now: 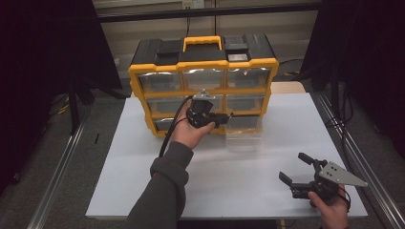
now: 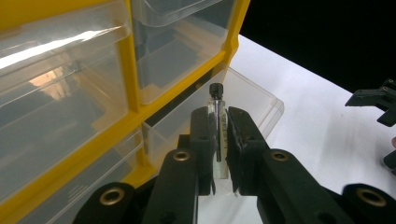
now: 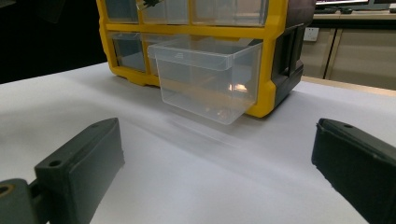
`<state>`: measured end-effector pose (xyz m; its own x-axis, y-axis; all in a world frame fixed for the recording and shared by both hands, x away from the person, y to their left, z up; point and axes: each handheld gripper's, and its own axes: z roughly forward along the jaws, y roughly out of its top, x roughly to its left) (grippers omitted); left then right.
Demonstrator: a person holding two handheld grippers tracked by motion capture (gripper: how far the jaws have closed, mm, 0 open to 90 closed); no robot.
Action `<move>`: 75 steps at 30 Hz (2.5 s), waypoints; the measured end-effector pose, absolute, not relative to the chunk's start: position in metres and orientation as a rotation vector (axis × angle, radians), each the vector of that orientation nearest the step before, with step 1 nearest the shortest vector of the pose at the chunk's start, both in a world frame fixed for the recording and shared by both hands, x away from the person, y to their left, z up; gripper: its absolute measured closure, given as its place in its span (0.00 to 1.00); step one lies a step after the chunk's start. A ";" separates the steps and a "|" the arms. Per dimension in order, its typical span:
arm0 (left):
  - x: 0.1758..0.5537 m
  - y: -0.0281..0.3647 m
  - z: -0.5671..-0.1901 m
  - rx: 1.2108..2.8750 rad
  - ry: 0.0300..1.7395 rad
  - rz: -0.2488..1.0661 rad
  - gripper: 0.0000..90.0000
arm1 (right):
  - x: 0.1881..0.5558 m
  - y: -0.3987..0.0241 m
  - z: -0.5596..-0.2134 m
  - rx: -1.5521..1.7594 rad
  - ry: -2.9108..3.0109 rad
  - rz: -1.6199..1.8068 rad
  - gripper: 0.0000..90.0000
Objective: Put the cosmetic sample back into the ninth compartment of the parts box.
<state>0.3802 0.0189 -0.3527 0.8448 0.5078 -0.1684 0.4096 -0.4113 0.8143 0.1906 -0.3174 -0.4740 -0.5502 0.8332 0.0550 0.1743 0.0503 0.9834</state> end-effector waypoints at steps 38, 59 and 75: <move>0.386 -0.006 -0.362 2.059 0.683 0.118 0.90 | 0.191 -0.318 -0.474 1.016 1.775 1.543 0.02; 0.388 -0.015 -0.371 2.062 0.667 0.115 0.90 | 0.191 -0.318 -0.473 1.012 1.779 1.546 0.02; 0.388 -0.019 -0.375 2.073 0.667 0.114 0.90 | 0.191 -0.318 -0.473 1.010 1.774 1.544 0.02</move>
<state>0.3879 -0.0191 -0.3752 0.8486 0.4999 -0.1729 0.4145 -0.4253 0.8046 0.1911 -0.3182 -0.4733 -0.5494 0.8337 0.0563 0.1705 0.0459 0.9843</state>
